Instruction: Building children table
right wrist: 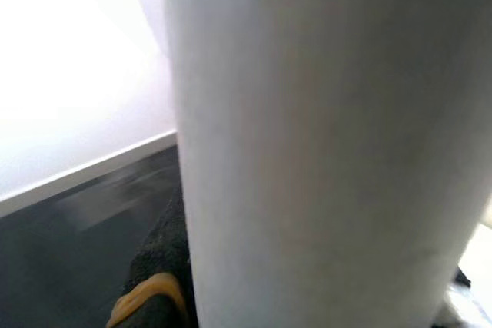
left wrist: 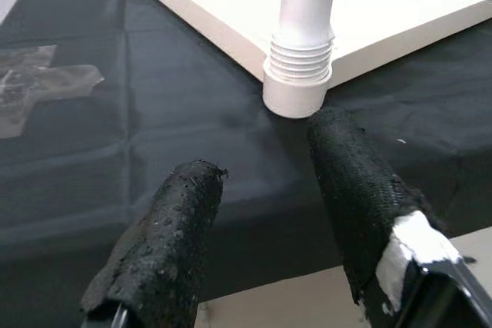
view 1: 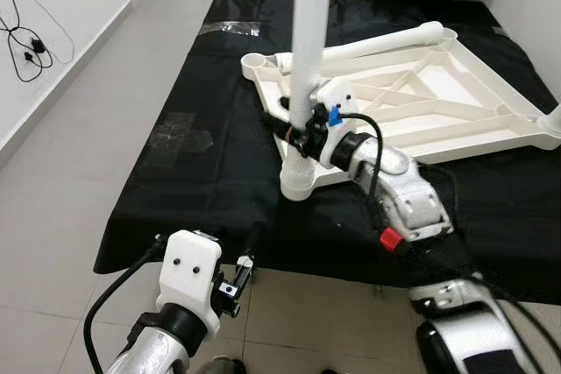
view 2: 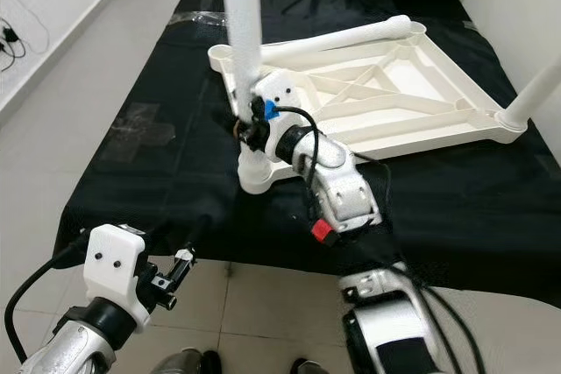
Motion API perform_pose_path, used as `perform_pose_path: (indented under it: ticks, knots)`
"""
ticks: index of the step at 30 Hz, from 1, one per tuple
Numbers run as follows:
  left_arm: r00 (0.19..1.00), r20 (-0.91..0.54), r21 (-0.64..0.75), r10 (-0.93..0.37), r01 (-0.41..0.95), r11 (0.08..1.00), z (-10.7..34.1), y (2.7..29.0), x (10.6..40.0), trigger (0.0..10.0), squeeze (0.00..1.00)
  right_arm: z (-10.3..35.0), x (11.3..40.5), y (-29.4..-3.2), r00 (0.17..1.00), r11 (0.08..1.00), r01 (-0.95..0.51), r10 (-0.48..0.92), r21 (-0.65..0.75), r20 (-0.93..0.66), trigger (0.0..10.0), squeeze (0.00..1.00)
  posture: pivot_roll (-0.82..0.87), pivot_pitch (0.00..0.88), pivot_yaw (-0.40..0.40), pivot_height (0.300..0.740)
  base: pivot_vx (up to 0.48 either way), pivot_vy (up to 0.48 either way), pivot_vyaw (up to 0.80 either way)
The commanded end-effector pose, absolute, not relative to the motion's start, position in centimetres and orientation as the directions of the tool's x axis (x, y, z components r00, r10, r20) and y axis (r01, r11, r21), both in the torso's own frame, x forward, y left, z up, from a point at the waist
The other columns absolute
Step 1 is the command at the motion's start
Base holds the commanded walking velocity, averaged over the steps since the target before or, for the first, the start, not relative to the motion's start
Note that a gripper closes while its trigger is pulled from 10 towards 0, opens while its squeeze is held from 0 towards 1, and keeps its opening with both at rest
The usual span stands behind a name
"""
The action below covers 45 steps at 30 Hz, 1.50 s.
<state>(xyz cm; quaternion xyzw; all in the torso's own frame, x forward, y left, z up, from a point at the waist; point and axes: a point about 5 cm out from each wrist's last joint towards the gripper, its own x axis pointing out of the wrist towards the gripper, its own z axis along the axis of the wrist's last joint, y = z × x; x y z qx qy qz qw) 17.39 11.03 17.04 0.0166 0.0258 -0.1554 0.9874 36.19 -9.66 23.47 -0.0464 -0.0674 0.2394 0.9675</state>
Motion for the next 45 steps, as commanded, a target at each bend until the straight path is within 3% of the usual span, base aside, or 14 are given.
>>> perform_pose_path:
  ticks: [1, 2, 3, 5, 13, 15, 16, 18, 24, 30, 39, 45]
  knots:
    - [0.950, -0.082, 0.037, -0.303, 0.306, 0.951, 16.5, 11.2, 17.4, 10.0, 0.00, 20.0, 36.6, -12.4, 0.962, 0.957, -0.271, 0.267, -0.101, -0.047, 10.0, 0.00, 0.17, 0.195, -0.029, 0.740, 0.000, 0.000, 0.00]
    - [0.949, -0.081, 0.038, -0.304, 0.307, 0.951, 16.5, 11.2, 17.5, 10.0, 0.00, 19.5, 36.4, -12.8, 0.988, 0.987, -0.145, 0.142, -0.070, -0.055, 10.0, 0.00, 0.17, 0.197, -0.027, 0.740, 0.000, 0.000, 0.00]
    - [0.949, -0.081, 0.038, -0.304, 0.307, 0.951, 16.5, 11.2, 17.5, 10.0, 0.00, 19.5, 36.4, -12.8, 0.988, 0.987, -0.145, 0.142, -0.070, -0.055, 10.0, 0.00, 0.17, 0.197, -0.027, 0.740, 0.000, 0.000, 0.00]
    - [0.950, -0.080, 0.040, -0.303, 0.307, 0.951, 16.5, 11.3, 17.5, 10.0, 0.00, 18.8, 35.9, -13.1, 0.998, 0.999, 0.007, -0.010, -0.037, -0.064, 10.0, 0.00, 0.17, 0.198, -0.028, 0.740, 0.000, 0.000, 0.00]
    - [0.950, -0.077, 0.044, -0.304, 0.308, 0.950, 16.6, 11.4, 17.6, 10.0, 0.00, 18.6, 34.6, -12.9, 0.960, 0.961, 0.277, -0.276, 0.012, -0.052, 10.0, 0.00, 0.17, 0.200, -0.025, 0.740, 0.000, 0.000, 0.00]
    - [0.949, -0.074, 0.043, -0.307, 0.311, 0.950, 16.6, 11.3, 17.7, 10.0, 0.00, 18.9, 34.1, -12.5, 0.877, 0.880, 0.475, -0.474, -0.005, -0.081, 10.0, 0.00, 0.17, 0.201, -0.025, 0.740, 0.000, 0.000, 0.00]
    - [0.949, -0.074, 0.043, -0.307, 0.311, 0.950, 16.6, 11.3, 17.7, 10.0, 0.00, 18.9, 34.1, -12.5, 0.877, 0.880, 0.475, -0.474, -0.005, -0.081, 10.0, 0.00, 0.17, 0.201, -0.025, 0.740, 0.000, 0.000, 0.00]
    - [0.949, -0.073, 0.042, -0.308, 0.311, 0.949, 16.6, 11.3, 17.8, 10.0, 0.00, 18.8, 33.6, -12.0, 0.796, 0.804, 0.594, -0.593, -0.025, -0.124, 10.0, 0.00, 0.17, 0.202, -0.025, 0.740, 0.000, 0.000, 0.00]
    - [0.949, -0.072, 0.040, -0.307, 0.310, 0.950, 16.6, 11.2, 17.8, 10.0, 0.00, 18.4, 32.9, -10.8, 0.742, 0.751, 0.658, -0.636, 0.049, -0.213, 10.0, 0.00, 0.17, 0.204, -0.029, 0.740, 0.000, 0.000, 0.00]
    - [0.949, -0.076, 0.043, -0.307, 0.311, 0.949, 16.5, 11.3, 17.8, 10.0, 0.00, 19.0, 33.2, -9.3, 0.818, 0.810, 0.566, -0.529, 0.151, -0.225, 10.0, 0.00, 0.17, 0.207, -0.026, 0.740, 0.000, 0.000, 0.00]
    - [0.948, -0.077, 0.043, -0.309, 0.313, 0.949, 16.5, 11.2, 17.7, 10.0, 0.00, 19.7, 33.3, -9.8, 0.832, 0.807, 0.551, -0.516, 0.210, -0.202, 10.0, 0.00, 0.18, 0.202, -0.021, 0.740, 0.000, 0.000, 0.00]
    - [0.946, -0.077, 0.046, -0.315, 0.319, 0.947, 16.5, 11.2, 17.7, 10.0, 0.00, 19.7, 33.9, -10.5, 0.903, 0.859, 0.428, -0.397, 0.280, -0.163, 10.0, 0.00, 0.17, 0.188, -0.017, 0.740, 0.000, 0.000, 0.00]
